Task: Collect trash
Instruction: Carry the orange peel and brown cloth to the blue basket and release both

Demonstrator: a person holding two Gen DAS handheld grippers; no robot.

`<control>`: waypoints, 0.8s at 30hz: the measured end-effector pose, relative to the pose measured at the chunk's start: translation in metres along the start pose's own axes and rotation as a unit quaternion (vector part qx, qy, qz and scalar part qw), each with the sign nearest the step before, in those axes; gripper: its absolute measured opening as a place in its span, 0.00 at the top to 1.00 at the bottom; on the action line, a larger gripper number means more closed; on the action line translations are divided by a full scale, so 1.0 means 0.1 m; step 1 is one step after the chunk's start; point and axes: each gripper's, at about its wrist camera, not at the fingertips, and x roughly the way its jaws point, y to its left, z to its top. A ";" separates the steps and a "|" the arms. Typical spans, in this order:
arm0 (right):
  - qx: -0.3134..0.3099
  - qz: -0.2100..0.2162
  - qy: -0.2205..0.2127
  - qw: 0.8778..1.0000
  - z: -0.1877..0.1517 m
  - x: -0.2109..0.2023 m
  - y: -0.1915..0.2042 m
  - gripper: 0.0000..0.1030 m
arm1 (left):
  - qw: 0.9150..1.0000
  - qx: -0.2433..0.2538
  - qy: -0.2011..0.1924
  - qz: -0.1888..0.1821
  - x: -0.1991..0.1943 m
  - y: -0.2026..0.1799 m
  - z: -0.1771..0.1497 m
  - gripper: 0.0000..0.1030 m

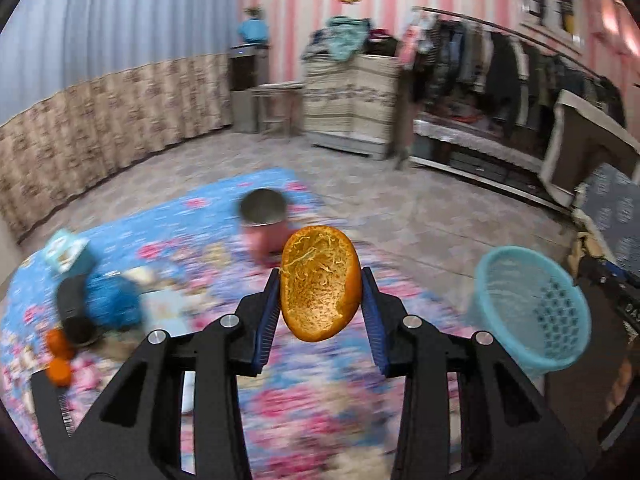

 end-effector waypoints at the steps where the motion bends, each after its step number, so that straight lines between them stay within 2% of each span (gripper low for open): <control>1: 0.002 -0.006 -0.003 1.000 0.01 -0.02 -0.06 0.63 | 1.000 0.005 -0.001 -0.010 0.03 -0.12 0.02 0.63; 7: 0.007 -0.045 -0.023 0.999 0.05 -0.19 -0.49 0.63 | 0.997 0.045 -0.015 -0.063 0.22 -0.89 0.10 0.63; 12: 0.019 -0.065 -0.030 0.997 0.03 -0.23 -0.75 0.63 | 0.993 0.061 -0.017 -0.103 0.36 -1.37 0.06 0.63; 18: 0.035 -0.079 -0.026 0.996 -0.03 -0.16 -0.93 0.63 | 0.987 0.079 -0.011 -0.138 0.57 -1.83 -0.02 0.63; 24: 0.058 -0.090 -0.022 0.994 -0.09 -0.09 -1.14 0.63 | 0.981 0.102 0.012 -0.163 0.85 -2.17 -0.15 0.63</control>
